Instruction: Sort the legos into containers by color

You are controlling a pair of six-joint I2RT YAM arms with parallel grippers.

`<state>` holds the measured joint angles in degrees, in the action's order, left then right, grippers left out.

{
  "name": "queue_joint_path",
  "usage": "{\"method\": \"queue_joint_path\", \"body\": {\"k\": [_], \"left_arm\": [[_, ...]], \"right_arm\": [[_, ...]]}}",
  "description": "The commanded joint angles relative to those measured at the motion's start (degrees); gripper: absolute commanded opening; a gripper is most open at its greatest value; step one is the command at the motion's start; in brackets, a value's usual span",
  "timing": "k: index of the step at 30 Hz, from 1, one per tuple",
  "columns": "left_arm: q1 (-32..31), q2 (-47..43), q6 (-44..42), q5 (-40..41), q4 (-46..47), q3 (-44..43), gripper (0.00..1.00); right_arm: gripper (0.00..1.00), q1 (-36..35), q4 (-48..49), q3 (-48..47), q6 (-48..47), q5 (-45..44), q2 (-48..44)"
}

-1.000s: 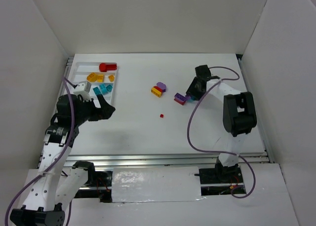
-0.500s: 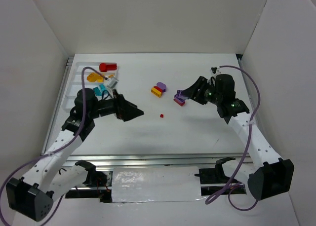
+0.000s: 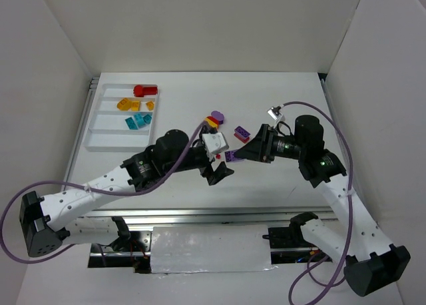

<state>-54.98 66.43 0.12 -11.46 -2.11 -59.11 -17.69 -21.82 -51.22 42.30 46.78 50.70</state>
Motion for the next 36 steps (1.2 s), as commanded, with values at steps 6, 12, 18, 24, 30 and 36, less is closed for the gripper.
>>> {"method": "queue_joint_path", "body": {"k": [6,12,18,24,30,36], "left_arm": [[-5.49,-1.92,-11.90,9.09,0.09,-3.99,0.98],[-5.75,-2.19,-10.67,5.75,-1.32,-4.87,0.73],[-5.93,-1.57,-9.79,6.10,-1.84,-3.82,0.65],[-6.10,-0.52,-9.44,5.40,-2.20,-4.43,0.77],[-6.10,-0.43,-9.35,5.66,-2.90,-4.61,0.23],[-6.10,-0.08,-7.95,5.31,-2.73,-4.26,0.00]], "right_arm": [[0.00,-5.59,-4.81,-0.63,-0.82,-3.71,-3.32],[0.00,-7.00,-5.33,-2.13,-0.29,-5.75,-2.45],[0.01,-8.85,-3.84,-2.13,0.85,-6.44,-2.18],[0.01,-10.69,-3.49,-2.22,0.76,-7.58,-1.13],[0.01,-11.05,-2.79,-1.86,1.11,-8.46,-1.30],[0.07,-10.96,3.27,0.15,4.54,-4.78,-2.44]]}}
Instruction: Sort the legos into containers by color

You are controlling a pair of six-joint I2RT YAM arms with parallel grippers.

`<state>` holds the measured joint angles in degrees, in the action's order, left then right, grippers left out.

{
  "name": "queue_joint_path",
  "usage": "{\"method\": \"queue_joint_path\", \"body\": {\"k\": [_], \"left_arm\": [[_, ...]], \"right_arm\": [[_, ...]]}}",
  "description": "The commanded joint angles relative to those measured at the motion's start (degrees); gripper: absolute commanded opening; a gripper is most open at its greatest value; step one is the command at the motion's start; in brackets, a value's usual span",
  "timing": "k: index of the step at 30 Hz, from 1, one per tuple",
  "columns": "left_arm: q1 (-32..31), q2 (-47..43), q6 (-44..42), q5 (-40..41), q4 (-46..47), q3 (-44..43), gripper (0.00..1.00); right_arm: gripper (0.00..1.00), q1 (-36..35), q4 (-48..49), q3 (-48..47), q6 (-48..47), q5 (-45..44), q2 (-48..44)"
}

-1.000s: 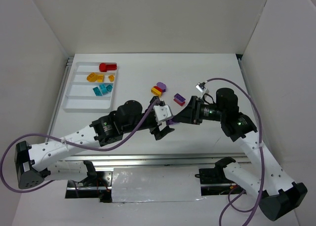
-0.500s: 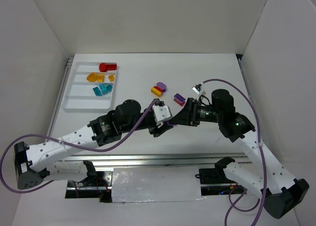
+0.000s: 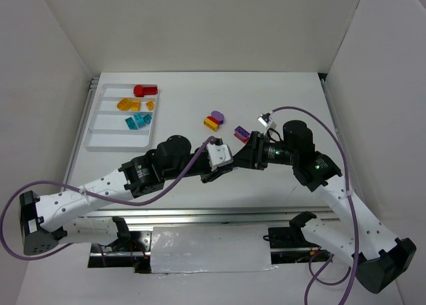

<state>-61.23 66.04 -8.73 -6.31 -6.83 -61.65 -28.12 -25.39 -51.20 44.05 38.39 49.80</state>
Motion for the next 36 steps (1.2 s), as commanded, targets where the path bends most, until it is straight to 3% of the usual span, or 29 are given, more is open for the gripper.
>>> {"method": "queue_joint_path", "body": {"k": [1,2,3,4,6,12,18,24,29,31,36], "left_arm": [[0.15,0.23,1.17,0.50,2.08,-1.46,0.00],[0.15,0.23,1.87,0.77,2.52,-1.28,0.00],[0.15,-0.03,2.31,1.38,2.87,-0.76,0.00],[0.15,-0.47,2.75,1.91,3.14,-0.41,0.00],[0.15,-1.26,3.98,3.75,4.71,1.17,0.00],[2.52,-6.53,12.23,6.04,10.07,5.22,0.00],[4.98,-10.93,30.92,10.88,8.77,3.38,0.00],[7.35,-10.67,44.65,0.45,3.49,-1.98,0.00],[9.02,-11.55,50.21,-9.32,12.00,1.17,0.00],[10.16,-10.68,52.67,-13.98,14.89,1.97,0.00],[11.05,-9.00,55.67,-18.92,19.49,2.68,0.00]], "right_arm": [[0.11,-0.45,9.37,0.57,3.14,4.32,-1.81],[0.49,-0.45,10.52,0.92,3.49,5.19,-1.99],[0.69,-0.27,11.58,1.71,4.28,5.64,-2.68],[0.82,-0.36,13.68,2.15,4.72,5.47,-3.13],[0.92,0.34,15.88,3.81,5.60,5.29,-4.70],[0.94,4.47,30.17,9.88,5.53,5.73,-10.94],[0.97,5.09,43.64,18.23,-1.25,3.53,-14.99],[0.94,5.18,64.74,23.16,4.36,9.76,-11.84],[0.93,5.00,84.13,24.30,14.64,16.00,-7.18],[0.93,5.00,86.73,24.57,16.77,16.28,-6.56],[0.88,4.30,80.76,22.81,14.14,14.69,-7.00]]}}
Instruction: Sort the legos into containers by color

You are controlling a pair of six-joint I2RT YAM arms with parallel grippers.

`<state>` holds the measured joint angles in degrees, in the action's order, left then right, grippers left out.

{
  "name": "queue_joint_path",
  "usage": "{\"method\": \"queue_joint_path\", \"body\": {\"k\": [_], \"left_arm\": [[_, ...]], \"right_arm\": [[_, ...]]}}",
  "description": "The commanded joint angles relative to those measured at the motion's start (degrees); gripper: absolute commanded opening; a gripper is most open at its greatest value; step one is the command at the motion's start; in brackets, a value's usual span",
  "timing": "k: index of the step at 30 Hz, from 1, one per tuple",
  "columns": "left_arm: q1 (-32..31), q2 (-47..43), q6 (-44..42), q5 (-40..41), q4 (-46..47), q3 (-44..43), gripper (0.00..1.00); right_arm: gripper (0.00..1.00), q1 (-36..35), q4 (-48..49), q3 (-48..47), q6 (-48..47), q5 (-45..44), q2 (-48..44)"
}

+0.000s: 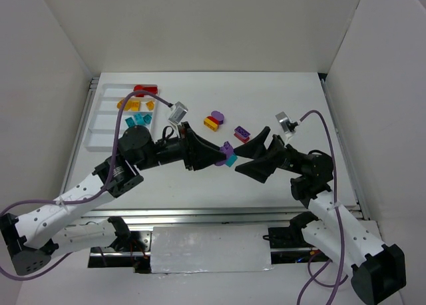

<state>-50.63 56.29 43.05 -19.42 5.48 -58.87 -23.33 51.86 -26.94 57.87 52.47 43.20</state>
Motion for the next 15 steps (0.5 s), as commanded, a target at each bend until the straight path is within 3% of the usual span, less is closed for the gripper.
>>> {"method": "queue_joint_path", "body": {"k": [1,4,7,10,12,13,15], "left_arm": [[0.45,1.27,3.71,-5.63,7.18,-0.19,0.00],[0.45,2.41,3.36,-5.63,7.01,-0.63,0.00],[0.53,3.38,3.27,-6.07,7.44,-0.89,0.00],[0.53,3.82,2.83,-5.63,6.83,-1.24,0.00],[0.80,3.74,2.48,-4.84,6.22,-1.33,0.00],[0.97,3.39,2.48,-4.49,6.04,-1.33,0.00],[1.85,2.69,2.48,-2.74,5.16,-1.25,0.00]], "right_arm": [[0.86,-0.49,3.52,-1.71,0.49,0.53,-0.40],[0.77,-1.01,3.69,-2.15,1.20,0.09,-0.05],[0.73,-1.54,3.77,-2.33,1.20,-0.35,0.65],[0.56,-1.72,5.88,-2.15,2.42,0.26,1.44],[0.30,-1.81,5.89,-2.24,1.64,0.62,1.36],[0.01,-1.89,3.71,-2.15,1.03,0.18,1.10],[0.00,-1.72,0.89,-1.72,-2.29,-0.78,-0.47]]}}
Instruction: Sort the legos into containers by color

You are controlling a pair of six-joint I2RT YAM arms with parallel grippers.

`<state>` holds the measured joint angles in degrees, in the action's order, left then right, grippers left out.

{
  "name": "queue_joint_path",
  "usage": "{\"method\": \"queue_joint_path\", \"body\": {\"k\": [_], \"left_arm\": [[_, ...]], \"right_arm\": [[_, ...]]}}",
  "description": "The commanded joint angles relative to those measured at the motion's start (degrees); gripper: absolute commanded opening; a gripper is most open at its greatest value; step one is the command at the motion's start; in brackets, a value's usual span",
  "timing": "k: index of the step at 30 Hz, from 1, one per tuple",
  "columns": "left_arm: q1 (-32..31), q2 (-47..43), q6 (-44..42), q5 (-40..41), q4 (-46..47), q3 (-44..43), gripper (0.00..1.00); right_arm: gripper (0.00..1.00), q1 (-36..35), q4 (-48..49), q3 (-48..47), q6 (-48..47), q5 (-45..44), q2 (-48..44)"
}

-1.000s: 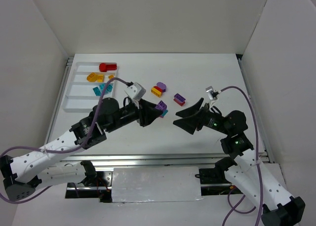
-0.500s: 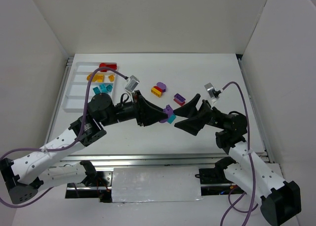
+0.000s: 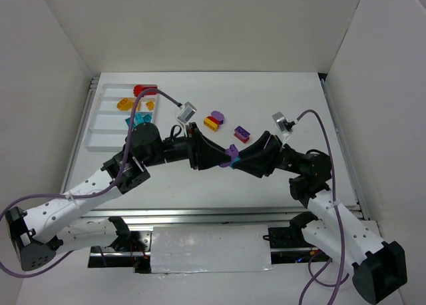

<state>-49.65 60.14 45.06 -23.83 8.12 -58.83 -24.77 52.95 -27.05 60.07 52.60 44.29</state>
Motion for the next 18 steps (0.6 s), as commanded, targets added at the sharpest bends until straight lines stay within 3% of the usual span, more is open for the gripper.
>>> {"method": "queue_joint_path", "body": {"k": [1,3,7,10,12,13,15,16,18], "left_arm": [[2.52,-1.95,0.56,2.64,1.04,-1.29,0.00],[5.77,-2.92,1.96,3.62,-0.03,-0.33,0.00],[21.67,-5.02,6.88,-4.02,3.38,3.54,0.00],[29.50,-5.91,5.75,-1.49,0.16,4.42,0.00],[33.89,-6.17,4.34,3.50,-6.69,3.99,0.00],[34.96,-5.91,3.90,11.71,-10.02,3.46,0.00],[36.98,-4.17,3.28,20.80,-18.03,2.67,0.00],[37.60,-3.11,4.50,30.07,-23.18,1.97,0.00],[39.80,0.57,5.56,36.64,-25.95,1.88,0.00]], "right_arm": [[0.00,-0.19,-4.04,-1.43,-6.01,-1.79,-2.27],[0.00,0.08,-8.45,-0.90,-10.39,-3.55,-3.51],[0.00,0.52,-14.62,-0.20,-13.58,-5.58,-3.60],[0.00,0.78,-17.95,-0.37,-14.89,-6.98,-2.46],[0.00,0.87,-20.77,-1.16,-16.55,-9.69,-1.85],[0.00,0.87,-23.56,-1.43,-17.18,-10.49,-1.58],[0.00,0.87,-26.13,-2.30,-18.41,-13.64,-0.88],[0.00,0.96,-29.36,-2.74,-19.20,-14.88,-0.70],[0.00,0.87,-32.81,-3.97,-19.82,-18.66,-0.26]]}}
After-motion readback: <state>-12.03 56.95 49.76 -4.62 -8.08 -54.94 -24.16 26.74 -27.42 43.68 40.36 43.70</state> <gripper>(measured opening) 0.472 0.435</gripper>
